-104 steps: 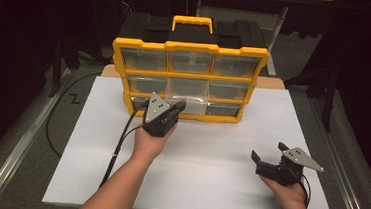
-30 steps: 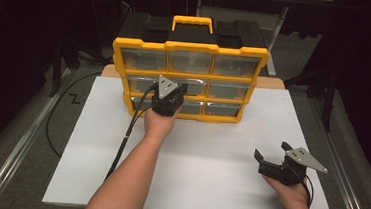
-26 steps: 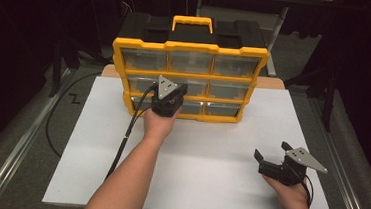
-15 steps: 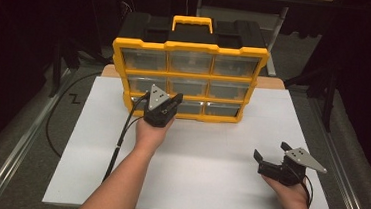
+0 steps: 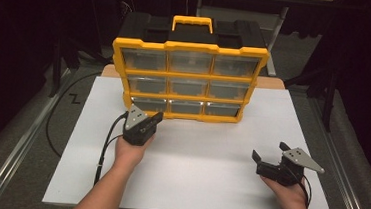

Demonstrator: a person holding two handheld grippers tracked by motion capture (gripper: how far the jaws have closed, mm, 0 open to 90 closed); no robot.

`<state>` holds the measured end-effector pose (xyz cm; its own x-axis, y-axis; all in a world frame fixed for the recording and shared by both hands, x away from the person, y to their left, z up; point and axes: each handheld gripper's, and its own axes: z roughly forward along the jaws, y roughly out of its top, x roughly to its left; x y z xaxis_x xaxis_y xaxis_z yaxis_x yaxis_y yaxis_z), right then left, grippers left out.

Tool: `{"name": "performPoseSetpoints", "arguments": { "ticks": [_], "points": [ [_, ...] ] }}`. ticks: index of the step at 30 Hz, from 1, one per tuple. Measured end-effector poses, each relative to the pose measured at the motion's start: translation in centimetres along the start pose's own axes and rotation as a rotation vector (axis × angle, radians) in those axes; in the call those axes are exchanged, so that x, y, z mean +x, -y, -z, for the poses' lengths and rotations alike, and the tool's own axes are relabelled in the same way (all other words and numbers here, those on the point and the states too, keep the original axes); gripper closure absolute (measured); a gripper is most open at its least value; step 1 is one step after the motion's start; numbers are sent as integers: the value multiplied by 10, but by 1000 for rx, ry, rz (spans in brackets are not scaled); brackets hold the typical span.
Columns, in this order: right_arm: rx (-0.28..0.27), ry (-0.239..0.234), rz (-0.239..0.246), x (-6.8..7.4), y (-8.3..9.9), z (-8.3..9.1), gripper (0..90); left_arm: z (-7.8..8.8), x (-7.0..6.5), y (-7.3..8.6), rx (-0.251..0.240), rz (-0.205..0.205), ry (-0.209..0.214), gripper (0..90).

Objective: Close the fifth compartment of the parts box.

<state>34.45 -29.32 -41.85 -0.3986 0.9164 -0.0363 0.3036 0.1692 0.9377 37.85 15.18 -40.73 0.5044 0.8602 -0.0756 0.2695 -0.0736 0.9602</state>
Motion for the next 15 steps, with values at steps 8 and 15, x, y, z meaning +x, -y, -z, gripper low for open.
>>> {"name": "performPoseSetpoints", "arguments": {
  "ticks": [8, 15],
  "points": [
    [9, -1, -15, -3, 2, -2, 17, 40, 17, 20, 24, -13, -16, 897],
    [13, -3, -20, 0, 2, -2, 17, 74, 28, 39, 8, -49, -61, 894]
  ]
}}
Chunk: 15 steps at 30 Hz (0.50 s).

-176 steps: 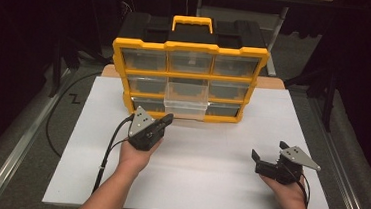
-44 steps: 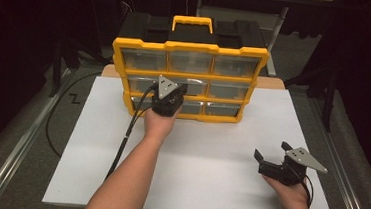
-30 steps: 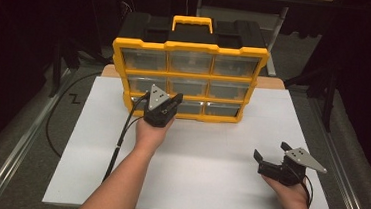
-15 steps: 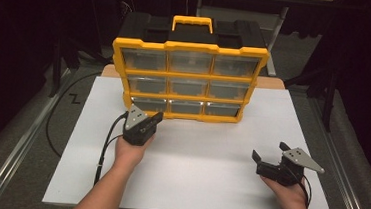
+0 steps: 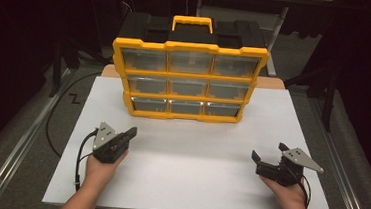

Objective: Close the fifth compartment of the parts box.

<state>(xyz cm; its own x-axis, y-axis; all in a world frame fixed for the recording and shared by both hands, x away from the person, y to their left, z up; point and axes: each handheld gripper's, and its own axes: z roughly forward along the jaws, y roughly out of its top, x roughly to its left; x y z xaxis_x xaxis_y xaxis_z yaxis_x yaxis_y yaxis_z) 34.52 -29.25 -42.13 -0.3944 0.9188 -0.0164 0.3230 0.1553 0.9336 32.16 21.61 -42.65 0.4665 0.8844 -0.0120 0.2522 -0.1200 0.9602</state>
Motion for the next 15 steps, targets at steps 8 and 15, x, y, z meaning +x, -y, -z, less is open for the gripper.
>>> {"name": "performPoseSetpoints", "arguments": {
  "ticks": [8, 15],
  "points": [
    [9, 1, 10, 5, 0, -1, 17, 15, 1, 15, 20, -32, 15, 856],
    [11, 5, -2, 5, 1, 0, 19, 14, 5, 14, 24, -1, 20, 671]
  ]
}}
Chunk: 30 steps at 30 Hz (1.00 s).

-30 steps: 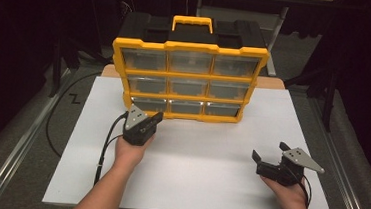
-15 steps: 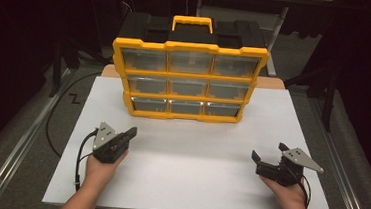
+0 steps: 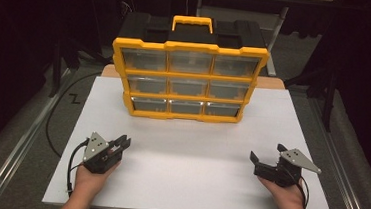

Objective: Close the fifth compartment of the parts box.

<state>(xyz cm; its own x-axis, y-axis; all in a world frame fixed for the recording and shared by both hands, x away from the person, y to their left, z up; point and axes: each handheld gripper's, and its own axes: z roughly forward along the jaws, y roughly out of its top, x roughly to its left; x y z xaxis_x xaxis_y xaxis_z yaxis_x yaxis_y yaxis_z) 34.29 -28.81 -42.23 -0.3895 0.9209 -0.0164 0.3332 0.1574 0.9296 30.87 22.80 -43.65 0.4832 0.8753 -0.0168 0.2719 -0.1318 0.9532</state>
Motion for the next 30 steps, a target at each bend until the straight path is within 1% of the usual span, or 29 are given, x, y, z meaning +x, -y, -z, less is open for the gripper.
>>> {"name": "performPoseSetpoints", "arguments": {
  "ticks": [1, 3, 4, 6, 7, 8, 9, 10, 13, 14, 15, 16, 17, 18, 19, 20, 21, 22, 23, 26, 30],
  "points": [
    [1, 0, 1, 0, 0, 0, 19, 0, 0, 0, -1, 2, -5, 671],
    [4, -2, 0, -1, 0, -1, 20, 0, 1, 0, 2, 5, -18, 572],
    [4, -2, 0, -1, 0, -1, 20, 0, 2, 0, 6, 10, -19, 572],
    [6, -3, 3, -1, 1, -1, 19, -1, 2, 0, 18, 8, -26, 539],
    [6, -3, 4, 0, 1, -1, 20, -1, 2, 0, 20, 4, -33, 512],
    [5, -4, 4, 0, 0, 0, 19, 0, 2, 0, 19, 5, -31, 489],
    [1, -4, 10, 1, 0, 0, 20, 0, 3, 0, 19, 8, -33, 432],
    [1, -4, 10, 1, 0, 0, 20, 0, 3, 0, 17, 11, -38, 432],
    [2, -6, 16, 1, 0, 0, 21, 0, 3, 0, 19, 16, -34, 347],
    [2, -6, 19, 2, -1, -1, 21, 0, 3, 0, 22, 14, -26, 305],
    [2, -6, 19, 2, -1, -1, 21, 0, 3, 0, 22, 14, -26, 282],
    [2, -7, 20, 2, -1, -1, 20, 0, 3, 0, 22, 16, -23, 282],
    [1, -8, 21, 2, -1, -1, 20, -1, 4, -2, 30, 15, -32, 206],
    [1, -8, 21, 2, -1, -1, 20, -1, 4, -2, 30, 15, -32, 159],
    [1, -8, 24, 3, -1, -1, 21, -1, 4, -3, 35, 14, -35, 159],
    [1, -8, 25, 3, -1, -1, 21, -2, 4, -3, 41, 13, -46, 125],
    [2, -9, 25, 3, -1, -1, 21, -3, 4, -4, 49, 13, -53, 52],
    [2, -8, 25, 3, -1, -1, 21, -4, 5, -4, 55, 12, -69, 0],
    [2, -8, 26, 3, -1, -1, 21, -3, 4, -5, 49, 13, -97, 0],
    [2, -9, 29, 3, -1, -1, 21, -3, 5, -5, 42, 19, -89, 0],
    [2, -10, 29, 3, -1, -1, 21, -4, 4, -4, 56, 9, -82, 0]
  ]
}}
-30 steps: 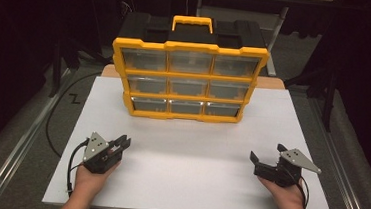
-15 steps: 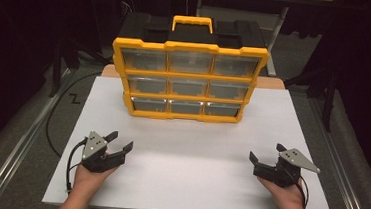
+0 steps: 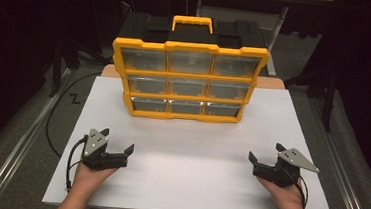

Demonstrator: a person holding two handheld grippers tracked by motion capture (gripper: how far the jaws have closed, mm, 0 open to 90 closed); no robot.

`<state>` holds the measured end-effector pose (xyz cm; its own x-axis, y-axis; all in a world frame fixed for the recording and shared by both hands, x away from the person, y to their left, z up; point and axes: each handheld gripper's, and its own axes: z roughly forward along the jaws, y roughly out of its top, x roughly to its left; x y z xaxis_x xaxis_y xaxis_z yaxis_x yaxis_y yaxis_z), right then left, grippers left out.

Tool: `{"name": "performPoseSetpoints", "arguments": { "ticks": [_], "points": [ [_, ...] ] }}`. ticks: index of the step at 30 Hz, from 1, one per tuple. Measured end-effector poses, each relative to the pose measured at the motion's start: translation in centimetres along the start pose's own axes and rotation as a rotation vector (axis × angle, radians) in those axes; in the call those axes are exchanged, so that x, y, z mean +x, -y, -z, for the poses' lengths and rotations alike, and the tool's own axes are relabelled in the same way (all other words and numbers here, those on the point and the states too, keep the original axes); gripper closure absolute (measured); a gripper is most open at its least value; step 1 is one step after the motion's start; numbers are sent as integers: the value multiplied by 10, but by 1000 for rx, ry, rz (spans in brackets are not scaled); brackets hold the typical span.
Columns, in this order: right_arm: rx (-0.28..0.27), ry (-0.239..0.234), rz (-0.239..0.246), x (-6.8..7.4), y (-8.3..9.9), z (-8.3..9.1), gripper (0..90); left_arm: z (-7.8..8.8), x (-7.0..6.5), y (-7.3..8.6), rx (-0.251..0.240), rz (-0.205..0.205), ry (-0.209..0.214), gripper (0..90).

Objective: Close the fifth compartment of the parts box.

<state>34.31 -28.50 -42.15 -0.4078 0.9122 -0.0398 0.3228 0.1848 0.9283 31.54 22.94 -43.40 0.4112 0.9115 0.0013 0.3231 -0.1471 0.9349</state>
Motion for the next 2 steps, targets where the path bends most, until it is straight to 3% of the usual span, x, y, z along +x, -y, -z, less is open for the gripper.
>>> {"name": "performPoseSetpoints", "arguments": {
  "ticks": [2],
  "points": [
    [-1, 1, -1, 0, 0, 0, 21, 0, 0, 0, -1, -2, 0, 0]
  ]
}}
